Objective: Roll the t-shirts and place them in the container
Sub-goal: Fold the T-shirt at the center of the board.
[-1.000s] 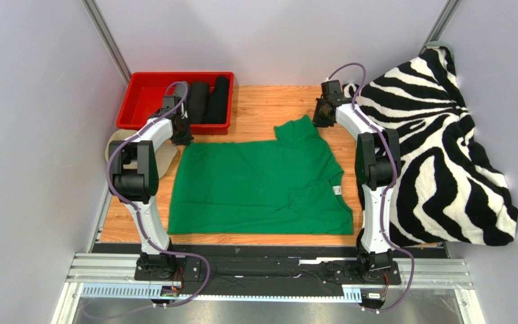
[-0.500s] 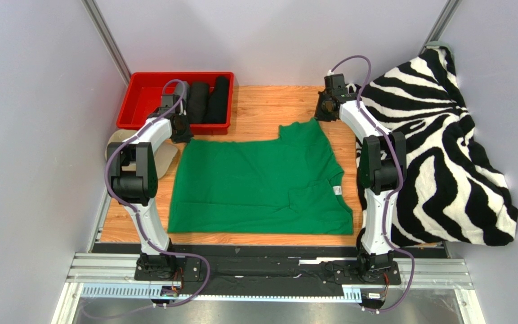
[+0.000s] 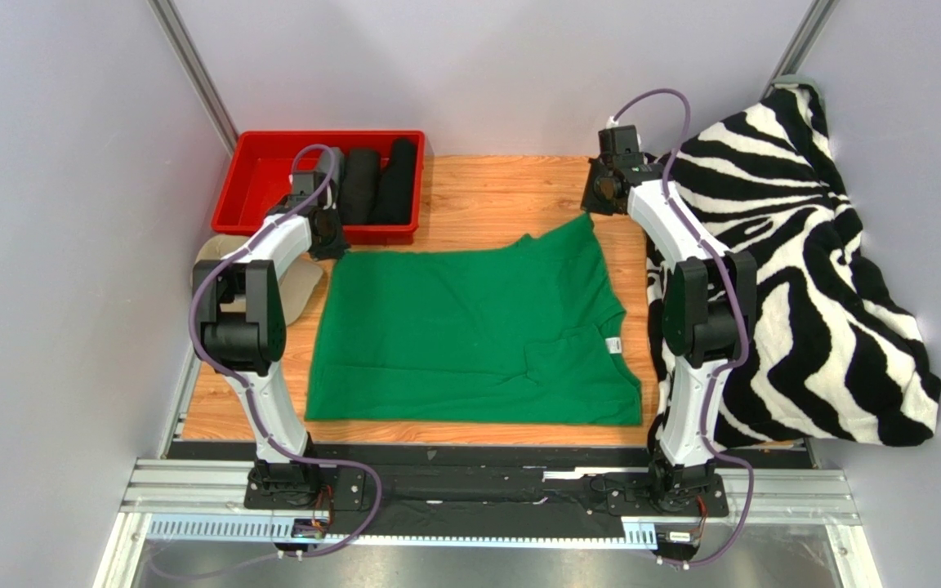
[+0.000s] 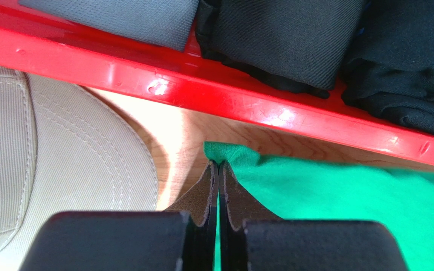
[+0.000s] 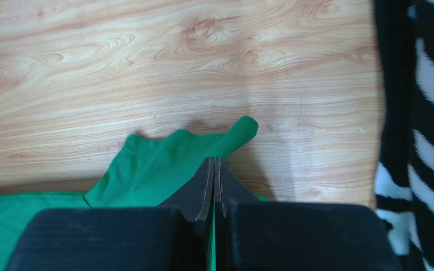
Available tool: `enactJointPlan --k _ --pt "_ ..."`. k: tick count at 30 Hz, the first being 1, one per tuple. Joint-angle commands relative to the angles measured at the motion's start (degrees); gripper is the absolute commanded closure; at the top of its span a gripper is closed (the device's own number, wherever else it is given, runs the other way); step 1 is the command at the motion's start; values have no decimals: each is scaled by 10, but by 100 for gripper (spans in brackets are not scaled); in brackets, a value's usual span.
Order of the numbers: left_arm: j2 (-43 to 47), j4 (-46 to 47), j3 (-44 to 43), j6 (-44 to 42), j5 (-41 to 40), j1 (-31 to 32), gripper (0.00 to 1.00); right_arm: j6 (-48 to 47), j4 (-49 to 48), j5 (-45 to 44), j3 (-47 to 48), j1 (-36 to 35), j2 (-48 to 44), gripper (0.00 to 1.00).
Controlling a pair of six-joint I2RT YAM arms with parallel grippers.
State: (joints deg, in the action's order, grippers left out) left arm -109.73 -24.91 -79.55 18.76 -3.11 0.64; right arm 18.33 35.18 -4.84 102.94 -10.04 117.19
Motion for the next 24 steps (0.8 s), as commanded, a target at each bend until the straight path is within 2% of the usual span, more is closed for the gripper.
enactJointPlan --k 1,10,14,24 --pt "38 1 -28 7 -12 -4 100 -12 15 -46 -7 2 -56 100" --pt "42 -17 -61 6 0 -3 100 16 52 -43 -40 1 -114 100" --pt "66 -8 -7 24 14 -3 100 45 67 -39 -82 0 -150 100" --pt "180 -18 135 72 0 -3 100 105 74 -17 -278 -4 -286 100"
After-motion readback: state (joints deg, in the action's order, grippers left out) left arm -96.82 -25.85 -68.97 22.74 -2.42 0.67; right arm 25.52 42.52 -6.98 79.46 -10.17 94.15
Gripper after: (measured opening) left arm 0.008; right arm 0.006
